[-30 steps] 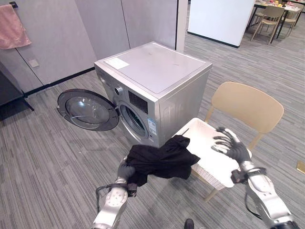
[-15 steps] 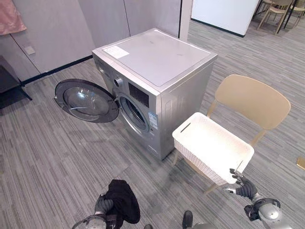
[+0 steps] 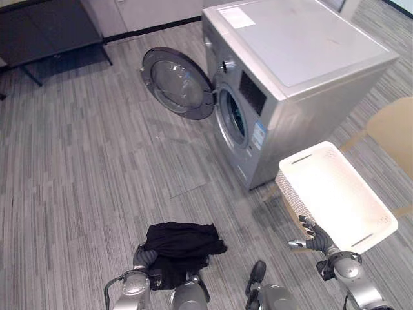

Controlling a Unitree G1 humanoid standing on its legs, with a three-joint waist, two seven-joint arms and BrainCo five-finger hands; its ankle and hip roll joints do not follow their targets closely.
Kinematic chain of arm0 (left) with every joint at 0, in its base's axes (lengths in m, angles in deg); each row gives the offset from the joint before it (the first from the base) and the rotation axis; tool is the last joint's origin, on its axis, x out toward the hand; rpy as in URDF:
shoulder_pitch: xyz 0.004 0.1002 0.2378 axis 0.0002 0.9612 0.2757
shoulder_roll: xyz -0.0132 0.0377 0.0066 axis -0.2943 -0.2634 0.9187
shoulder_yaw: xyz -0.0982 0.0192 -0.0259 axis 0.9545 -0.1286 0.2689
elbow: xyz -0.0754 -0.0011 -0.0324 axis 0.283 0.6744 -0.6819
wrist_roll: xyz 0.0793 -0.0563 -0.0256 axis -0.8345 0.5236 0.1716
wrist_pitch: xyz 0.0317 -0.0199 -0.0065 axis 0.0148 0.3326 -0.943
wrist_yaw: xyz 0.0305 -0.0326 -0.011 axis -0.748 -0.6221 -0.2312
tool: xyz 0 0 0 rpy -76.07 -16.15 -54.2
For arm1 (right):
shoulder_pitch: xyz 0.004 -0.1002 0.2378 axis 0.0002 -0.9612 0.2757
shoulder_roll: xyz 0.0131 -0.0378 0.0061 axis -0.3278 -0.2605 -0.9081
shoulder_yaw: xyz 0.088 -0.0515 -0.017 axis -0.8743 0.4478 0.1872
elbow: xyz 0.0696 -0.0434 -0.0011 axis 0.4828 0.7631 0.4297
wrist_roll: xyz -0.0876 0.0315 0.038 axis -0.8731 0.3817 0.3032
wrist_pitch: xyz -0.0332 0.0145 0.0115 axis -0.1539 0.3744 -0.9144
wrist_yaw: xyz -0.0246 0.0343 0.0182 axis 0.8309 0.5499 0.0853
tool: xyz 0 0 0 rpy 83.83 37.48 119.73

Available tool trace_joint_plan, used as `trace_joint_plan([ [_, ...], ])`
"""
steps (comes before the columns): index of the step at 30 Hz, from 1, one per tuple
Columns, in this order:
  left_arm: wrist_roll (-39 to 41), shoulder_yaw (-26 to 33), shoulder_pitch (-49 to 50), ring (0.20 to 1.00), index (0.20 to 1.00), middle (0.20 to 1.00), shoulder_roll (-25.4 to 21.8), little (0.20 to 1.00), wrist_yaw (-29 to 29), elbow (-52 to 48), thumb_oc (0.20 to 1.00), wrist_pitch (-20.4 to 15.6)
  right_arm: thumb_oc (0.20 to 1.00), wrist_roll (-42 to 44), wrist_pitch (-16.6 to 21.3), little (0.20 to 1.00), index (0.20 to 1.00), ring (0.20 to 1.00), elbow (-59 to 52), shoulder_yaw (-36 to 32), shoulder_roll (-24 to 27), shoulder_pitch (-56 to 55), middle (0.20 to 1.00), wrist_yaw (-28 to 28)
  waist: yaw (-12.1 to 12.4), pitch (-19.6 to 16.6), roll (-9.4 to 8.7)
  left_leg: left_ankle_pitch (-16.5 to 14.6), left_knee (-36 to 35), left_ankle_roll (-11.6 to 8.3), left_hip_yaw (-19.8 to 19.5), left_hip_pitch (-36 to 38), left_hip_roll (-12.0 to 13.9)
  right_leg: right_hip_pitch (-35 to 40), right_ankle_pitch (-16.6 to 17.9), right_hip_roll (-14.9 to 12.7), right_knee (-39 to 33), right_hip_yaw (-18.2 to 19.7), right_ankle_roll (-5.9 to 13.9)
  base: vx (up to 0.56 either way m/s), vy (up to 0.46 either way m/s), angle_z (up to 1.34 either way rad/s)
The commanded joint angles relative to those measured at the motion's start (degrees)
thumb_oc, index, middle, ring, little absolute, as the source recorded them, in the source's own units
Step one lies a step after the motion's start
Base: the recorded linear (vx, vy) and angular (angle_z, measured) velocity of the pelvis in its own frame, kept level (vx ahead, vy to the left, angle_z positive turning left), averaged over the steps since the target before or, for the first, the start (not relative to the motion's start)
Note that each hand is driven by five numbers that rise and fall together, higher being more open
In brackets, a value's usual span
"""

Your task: Grab the laundry basket,head to the washer,open it,put in the laundry and shut it.

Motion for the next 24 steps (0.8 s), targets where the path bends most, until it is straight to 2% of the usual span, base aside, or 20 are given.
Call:
trace_joint_plan([
  [1, 0.38, 2.22, 1.81, 0.2, 0.2, 0.2, -2.89, 0.2, -1.44, -5.44, 0.2, -2.36, 1.0, -1.4, 1.44, 1.0, 1.0, 1.0, -3.05, 0.92, 1.7, -2.33, 1.0, -0.63, -0.03, -3.88, 0.32, 6.32, -3.72, -1.34, 0.78, 0.77, -0.38, 6.38, -10.74, -2.64, 6.92, 0.83, 6.85, 0.36, 0.294, 0.52],
  [3, -0.52, 1.6, 2.45, 0.2, 0.2, 0.2, -3.05, 0.2, -0.85, -6.0, 0.2, -2.14, 1.0, -1.6, 1.33, 1.0, 1.0, 1.0, -2.32, 1.11, 1.17, -1.72, 1.0, -0.59, 0.22, -4.71, 0.44, 6.75, -1.72, -1.46, 0.76, 0.09, -1.25, 8.91, -10.37, -4.13, 6.95, 0.42, 7.55, 0.5, 0.387, 0.18],
  [4, -1.2, 1.48, 2.51, 0.2, 0.2, 0.2, -3.6, 0.2, -0.66, -5.92, 0.2, -2.19, 1.0, -1.23, 1.19, 1.0, 1.0, 1.0, -2.21, 1.26, 0.42, -1.27, 1.0, -0.61, 0.61, -4.97, -0.18, 5.14, 0.07, -0.37, 0.33, -0.17, -3.23, 8.85, -8.62, -6.81, 8.82, 1.27, 8.17, 0.4, 0.338, 0.05],
  [5, -1.2, 1.5, 2.51, 0.2, 0.2, 0.2, -3.67, 0.2, -0.65, -5.91, 0.2, -2.2, 1.0, -1.23, 1.2, 1.0, 1.0, 1.0, -2.17, 1.28, 0.34, -1.23, 1.0, -0.62, 0.7, -5.03, -0.4, 4.9, 0.19, -0.22, 0.52, -0.18, -3.45, 8.68, -8.65, -7.17, 9.06, 1.41, 8.37, 0.45, 0.428, -0.04],
  [6, -2.46, 1.07, 2.03, 0.2, 0.2, 0.2, -4.95, 0.2, -0.18, -6.01, 0.2, -2.12, 1.0, -0.76, 1.29, 1.0, 1.0, 1.0, -1.88, 2.13, -0.82, 0.05, 1.0, -0.39, 1.11, -4.68, -1.68, 1.81, 1.5, 2.05, 0.85, 0.38, -6.3, 7.25, -3.05, -11.27, 14.06, 2.23, 9.09, 0.29, 0.341, 0.02],
  [8, -2.49, 0.94, 1.58, 0.2, 0.2, 0.2, -6.02, 0.2, 0.04, -6.43, 0.2, -2.02, 1.0, -0.6, 1.23, 1.0, 1.0, 1.0, -1.85, 3.34, -1.43, 1.82, 1.0, -0.51, 1.04, -3.83, -2.49, -0.45, 1.06, 4.34, 1.3, 2.0, -9.13, 2.67, 1.93, -14.18, 21.03, 5.44, 9.53, 0.25, 0.34, 0.18],
  [9, -2.48, 0.94, 1.57, 0.2, 0.2, 0.2, -6.03, 0.2, 0.04, -6.43, 0.2, -2.02, 1.0, -0.61, 1.24, 1.0, 1.0, 1.0, -1.84, 3.34, -1.44, 1.82, 1.0, -0.51, 1.08, -3.84, -2.51, -0.45, 1.05, 4.35, 1.34, 2.0, -9.15, 2.62, 1.92, -14.21, 21.07, 5.48, 9.54, 0.29, 0.353, 0.32],
  [10, -2.76, -0.05, 0.45, 0.2, 0.2, 0.2, -6.97, 0.2, -0.03, -6.93, 0.2, -2.33, 1.0, -0.12, 1.65, 1.0, 1.0, 1.0, -2.47, 3.79, -2.34, 2.25, 1.0, -1.19, -0.59, -2.48, -1.69, -2.34, -0.83, 5.77, 0.07, 5.5, -11.77, -3.86, -1.66, -8.12, 26.4, 12.56, 8.2, 0.3, 0.298, 0.16],
  [11, -2.3, -0.22, 0.26, 0.2, 0.2, 0.2, -6.74, 0.2, 0.04, -7.12, 0.2, -2.42, 1.0, -0.11, 1.61, 1.0, 1.0, 1.0, -2.51, 3.74, -2.2, 2.3, 1.0, -1.27, -1.24, -1.95, -1.17, -2.65, -1.61, 6.0, -0.87, 6.71, -12.57, -6.6, -3.85, -5.37, 27.29, 15.07, 7.85, 0.39, 0.347, 0.62],
  [12, -2.13, -0.41, 0.11, 0.2, 0.2, 0.2, -6.45, 0.2, 0.07, -6.99, 0.2, -2.46, 1.0, 0.13, 1.61, 1.0, 1.0, 1.0, -1.95, 3.81, -2.11, 2.51, 1.0, -1.5, -1.71, -1.59, -0.7, -3.03, -2.47, 6.07, -1.16, 8.11, -13.18, -7.96, -5.69, -3.6, 26.37, 15.83, 7.64, 0.49, 0.176, 0.81],
  [13, -2.16, -1.33, -0.48, 0.2, 0.2, 0.2, -5.61, 0.2, 0.1, -6.05, 0.2, -2.17, 1.0, 1.11, 1.43, 1.0, 1.0, 1.0, -0.58, 3.7, -2.14, 2.45, 1.0, -1.79, -3.34, -0.76, -0.43, -5.59, -3.76, 6.5, -2.15, 12.76, -15.03, -13.25, -4.4, -0.08, 18.32, 14.89, 7.58, 0.51, 0.085, 0.73],
  [16, -2.39, -1.8, -0.65, 0.2, 0.2, 0.2, -4.33, 0.2, 0.71, -5.18, 0.2, -2.04, 1.0, 1.18, 1.27, 1.0, 1.0, 1.0, 0.63, 3.28, -2.4, 1.54, 1.0, -1.49, -4.48, -0.86, -0.97, -8.1, -2.82, 6.45, -3.9, 14.78, -16.23, -14.05, -0.78, 0.86, 9.43, 13.62, 9.25, 0.34, -0.046, 0.21],
  [18, -2.68, -1.97, -0.59, 0.2, 0.2, 0.2, -4.11, 0.2, 0.79, -4.91, 0.2, -1.98, 1.0, 1.06, 1.31, 1.0, 1.0, 1.0, 1.14, 3.33, -2.37, 1.25, 1.0, -1.47, -4.64, -0.94, -1.07, -8.79, -2.14, 6.51, -4.14, 15.11, -16.52, -13.67, 0.03, 0.92, 8.0, 12.21, 9.34, 0.26, -0.121, 0.66],
  [19, -4.31, -3.15, 0.16, 0.2, 0.2, 0.2, -3.44, 0.2, 2.23, -5.4, 0.2, -1.91, 1.0, 0.76, 1.2, 1.0, 1.0, 1.0, 1.89, 2.27, -2.03, -0.63, 1.0, -1.2, -5.46, -2.65, -1.39, -11.06, -1.1, 6.46, -4.62, 17.11, -17.58, -11.19, 0.39, 1.26, 5.88, 11.47, 8.73, 0.44, -0.212, 0.66],
  [21, -4.41, -3.65, 0.7, 0.2, 0.2, 0.2, -2.85, 0.2, 2.71, -6.05, 0.2, -1.93, 1.0, 1.18, 1.25, 1.0, 1.0, 1.0, 2.03, 1.4, -1.57, -1.58, 1.0, -1.12, -6.25, -3.46, -0.89, -12.52, 2.04, 5.26, -4.84, 17.19, -16.85, -9.37, 0.93, 1.68, 4.48, 11.81, 8.15, 0.3, -0.16, 0.4],
  [22, -4.41, -3.65, 0.7, 0.2, 0.2, 0.2, -2.85, 0.2, 2.71, -6.05, 0.2, -1.93, 1.0, 1.18, 1.25, 1.0, 1.0, 1.0, 2.03, 1.39, -1.56, -1.58, 1.0, -1.11, -6.26, -3.45, -0.88, -12.54, 2.07, 5.26, -4.84, 17.18, -16.84, -9.36, 0.94, 1.69, 4.46, 11.8, 8.14, 0.16, -0.11, 0.42],
  [24, -4.46, -4.23, 1.19, 0.2, 0.2, 0.2, -2.42, 0.2, 3.46, -5.85, 0.2, -1.74, 1.0, 1.39, 1.36, 1.0, 1.0, 1.0, 2.14, 0.95, -0.63, -1.8, 1.0, -1.08, -6.56, -3.94, -0.88, -13.7, 7.24, 4.02, -3.9, 16.7, -15.47, -7.01, 1.17, 2.24, 2.32, 12.12, 7.46, 0.15, -0.119, 0.18],
])
